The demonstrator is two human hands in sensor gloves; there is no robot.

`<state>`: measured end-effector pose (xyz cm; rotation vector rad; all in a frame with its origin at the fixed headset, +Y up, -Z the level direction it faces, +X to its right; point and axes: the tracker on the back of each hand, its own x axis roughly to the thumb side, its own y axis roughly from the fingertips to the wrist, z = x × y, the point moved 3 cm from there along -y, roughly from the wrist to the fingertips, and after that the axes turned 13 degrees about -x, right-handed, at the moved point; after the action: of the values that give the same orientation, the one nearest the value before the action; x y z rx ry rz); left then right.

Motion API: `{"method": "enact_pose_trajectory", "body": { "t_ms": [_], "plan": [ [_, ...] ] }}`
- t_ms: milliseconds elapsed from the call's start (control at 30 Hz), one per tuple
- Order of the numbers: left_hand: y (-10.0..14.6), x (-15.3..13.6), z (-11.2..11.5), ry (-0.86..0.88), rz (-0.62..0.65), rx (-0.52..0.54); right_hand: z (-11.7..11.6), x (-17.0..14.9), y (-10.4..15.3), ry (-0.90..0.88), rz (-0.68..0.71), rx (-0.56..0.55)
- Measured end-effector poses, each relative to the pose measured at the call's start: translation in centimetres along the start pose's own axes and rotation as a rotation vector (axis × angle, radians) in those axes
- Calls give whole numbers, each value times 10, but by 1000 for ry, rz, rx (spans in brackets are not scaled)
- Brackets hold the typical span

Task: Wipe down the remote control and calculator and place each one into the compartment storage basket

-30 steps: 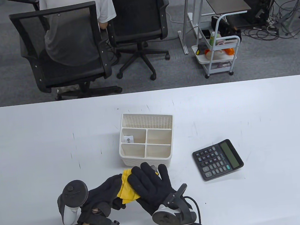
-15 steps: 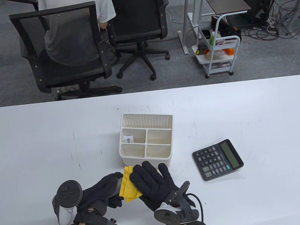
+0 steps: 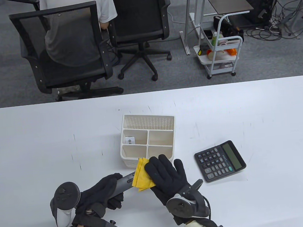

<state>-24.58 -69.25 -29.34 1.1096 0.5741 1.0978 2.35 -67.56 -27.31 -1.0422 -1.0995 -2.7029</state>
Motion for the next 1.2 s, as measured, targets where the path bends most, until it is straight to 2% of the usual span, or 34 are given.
{"method": "enact_pose_trajectory", "body": {
  "t_ms": [167, 400, 633, 800, 1000, 1133, 1200],
  "plan": [
    [1, -3, 0, 62, -2, 8, 0, 12, 2, -5, 59, -45],
    [-1, -9, 1, 94, -19, 16, -9, 34, 6, -34, 157, -22],
    [-6, -11, 10, 107, -27, -31, -20, 67, 11, -46, 326, 21],
    [-6, -10, 10, 130, -22, -29, -20, 71, 10, 21, 380, 9],
    [-4, -11, 3, 194, -9, -11, -10, 51, 6, 80, 317, -28],
    [-3, -11, 3, 191, -3, -11, -4, 28, 3, 102, 215, -49],
    [-3, -10, 4, 174, -1, -18, -1, 12, 1, 91, 116, -65]
  ]
}}
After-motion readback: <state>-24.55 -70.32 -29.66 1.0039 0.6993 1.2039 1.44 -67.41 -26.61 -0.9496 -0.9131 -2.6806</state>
